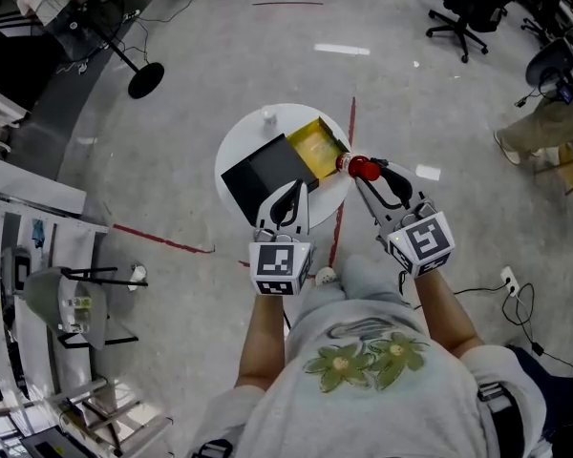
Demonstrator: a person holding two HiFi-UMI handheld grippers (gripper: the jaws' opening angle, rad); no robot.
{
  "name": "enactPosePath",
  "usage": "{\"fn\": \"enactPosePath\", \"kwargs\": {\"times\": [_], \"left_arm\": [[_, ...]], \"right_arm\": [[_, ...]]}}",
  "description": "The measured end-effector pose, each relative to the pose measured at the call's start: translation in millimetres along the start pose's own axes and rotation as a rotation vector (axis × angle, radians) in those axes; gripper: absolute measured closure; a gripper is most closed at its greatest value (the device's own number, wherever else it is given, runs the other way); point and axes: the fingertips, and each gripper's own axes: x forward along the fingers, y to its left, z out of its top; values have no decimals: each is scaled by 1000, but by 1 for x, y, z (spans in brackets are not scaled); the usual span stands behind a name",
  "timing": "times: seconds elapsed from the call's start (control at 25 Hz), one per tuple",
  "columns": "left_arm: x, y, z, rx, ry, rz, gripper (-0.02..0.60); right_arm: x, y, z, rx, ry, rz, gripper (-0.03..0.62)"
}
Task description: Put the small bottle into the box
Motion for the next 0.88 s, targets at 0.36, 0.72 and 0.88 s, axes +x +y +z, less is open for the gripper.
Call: {"fn": "enactPosePath", "kwargs": {"times": [0.36, 0.72, 0.88], "left_arm": [[40, 27, -10, -28, 43, 6, 578], [93, 57, -1, -30, 65, 28, 578], [113, 67, 3, -37, 66, 35, 578]], "right_arm": [[46, -26, -5, 0, 31, 16, 450], [103, -62, 2, 0, 34, 67, 448], [123, -77, 6, -2, 34, 84, 449]]}}
